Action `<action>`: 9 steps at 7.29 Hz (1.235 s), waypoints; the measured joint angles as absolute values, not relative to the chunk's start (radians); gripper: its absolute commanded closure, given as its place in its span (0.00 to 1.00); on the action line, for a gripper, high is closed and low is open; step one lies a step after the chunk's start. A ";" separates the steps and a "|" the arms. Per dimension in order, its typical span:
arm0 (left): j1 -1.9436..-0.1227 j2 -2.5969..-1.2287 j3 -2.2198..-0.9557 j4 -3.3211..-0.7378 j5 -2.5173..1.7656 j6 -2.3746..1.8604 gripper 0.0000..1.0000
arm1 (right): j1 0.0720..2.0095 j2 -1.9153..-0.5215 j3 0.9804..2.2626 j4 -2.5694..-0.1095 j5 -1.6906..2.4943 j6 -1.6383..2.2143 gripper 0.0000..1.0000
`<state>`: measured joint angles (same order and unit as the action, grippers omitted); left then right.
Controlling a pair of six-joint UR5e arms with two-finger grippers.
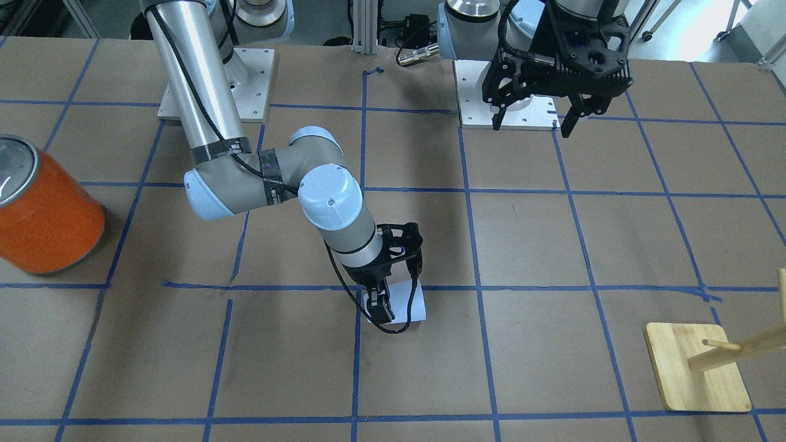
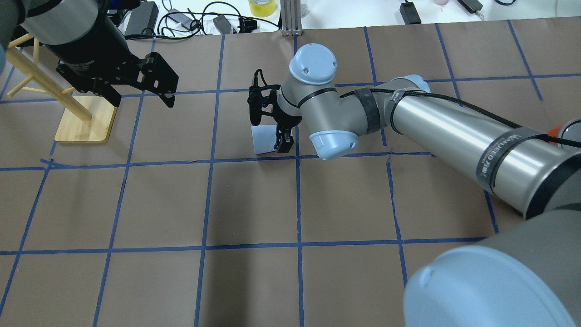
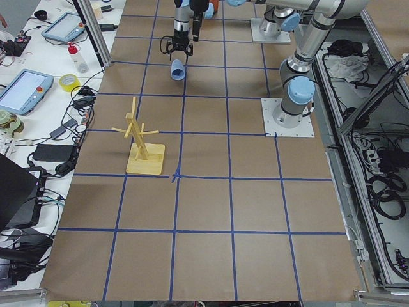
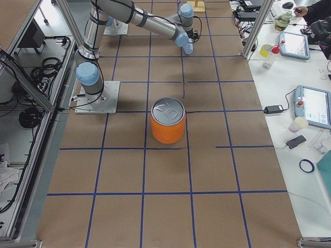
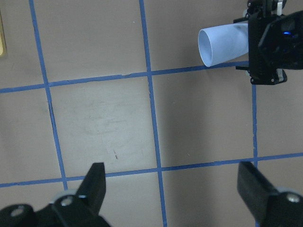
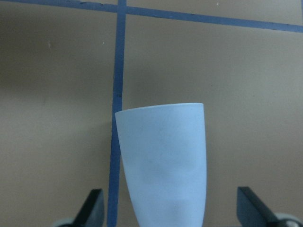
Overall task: Flip cup
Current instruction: 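Tilt the cup onto its side and set it down with the right gripper, then open and raise the right gripper away while the left arm reaches toward the cup, then move the left gripper to the cup's closed bottom and close on it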
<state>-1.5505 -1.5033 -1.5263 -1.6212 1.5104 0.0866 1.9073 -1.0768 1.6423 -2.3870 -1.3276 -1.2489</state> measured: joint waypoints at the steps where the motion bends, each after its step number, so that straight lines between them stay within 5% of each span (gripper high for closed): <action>1: -1.527 -1.504 -1.527 -1.636 1.463 0.095 0.00 | 1.888 -1.141 1.643 -2.331 -1.328 -1.237 0.00; 6: -1.438 -1.646 -1.653 -1.483 1.258 0.245 0.00 | 1.690 -1.485 1.631 -2.019 -1.329 -1.199 0.00; 9: -1.429 -1.803 -1.761 -1.255 1.090 0.269 0.00 | 1.658 -1.539 1.634 -1.942 -1.376 -0.997 0.00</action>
<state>-1.4287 -1.8028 -1.7609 -1.2552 1.0896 0.2690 1.6583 -1.5386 1.6341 -1.9420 -1.3756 -0.9973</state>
